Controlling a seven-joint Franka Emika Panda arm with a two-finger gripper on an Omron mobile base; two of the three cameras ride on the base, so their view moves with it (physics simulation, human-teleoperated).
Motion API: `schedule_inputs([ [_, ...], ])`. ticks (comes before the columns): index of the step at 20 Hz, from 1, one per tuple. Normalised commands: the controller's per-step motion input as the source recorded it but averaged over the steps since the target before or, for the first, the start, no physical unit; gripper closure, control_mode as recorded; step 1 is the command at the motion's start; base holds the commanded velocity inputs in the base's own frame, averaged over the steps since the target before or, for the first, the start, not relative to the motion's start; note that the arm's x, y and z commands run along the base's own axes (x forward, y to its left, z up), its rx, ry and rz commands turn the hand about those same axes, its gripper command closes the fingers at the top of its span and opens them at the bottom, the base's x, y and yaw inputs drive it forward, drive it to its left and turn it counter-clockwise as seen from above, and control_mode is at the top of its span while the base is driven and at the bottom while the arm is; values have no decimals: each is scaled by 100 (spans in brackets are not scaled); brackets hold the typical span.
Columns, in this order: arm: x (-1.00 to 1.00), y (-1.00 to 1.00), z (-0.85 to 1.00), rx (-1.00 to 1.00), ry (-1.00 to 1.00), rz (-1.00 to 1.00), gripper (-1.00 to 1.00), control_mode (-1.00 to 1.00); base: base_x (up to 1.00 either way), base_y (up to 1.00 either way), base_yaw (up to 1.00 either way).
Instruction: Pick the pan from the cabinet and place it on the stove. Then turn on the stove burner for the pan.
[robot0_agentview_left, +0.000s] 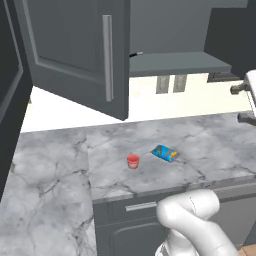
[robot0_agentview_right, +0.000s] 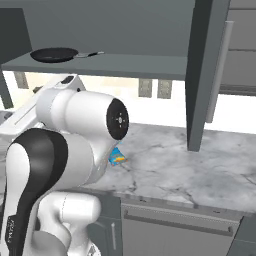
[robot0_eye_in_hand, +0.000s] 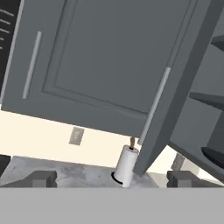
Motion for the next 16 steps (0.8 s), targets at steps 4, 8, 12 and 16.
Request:
schedule_inputs([
  [4, 40, -3, 26, 0, -12, 0, -100, -100, 0, 0, 0],
  [8, 35, -2, 16, 0, -9, 1, -100, -100, 0, 0, 0],
  [12, 35, 0, 5, 0, -7, 3, -100, -100, 0, 0, 0],
  [16, 40, 0, 1, 0, -5, 3, -100, -100, 0, 0, 0],
])
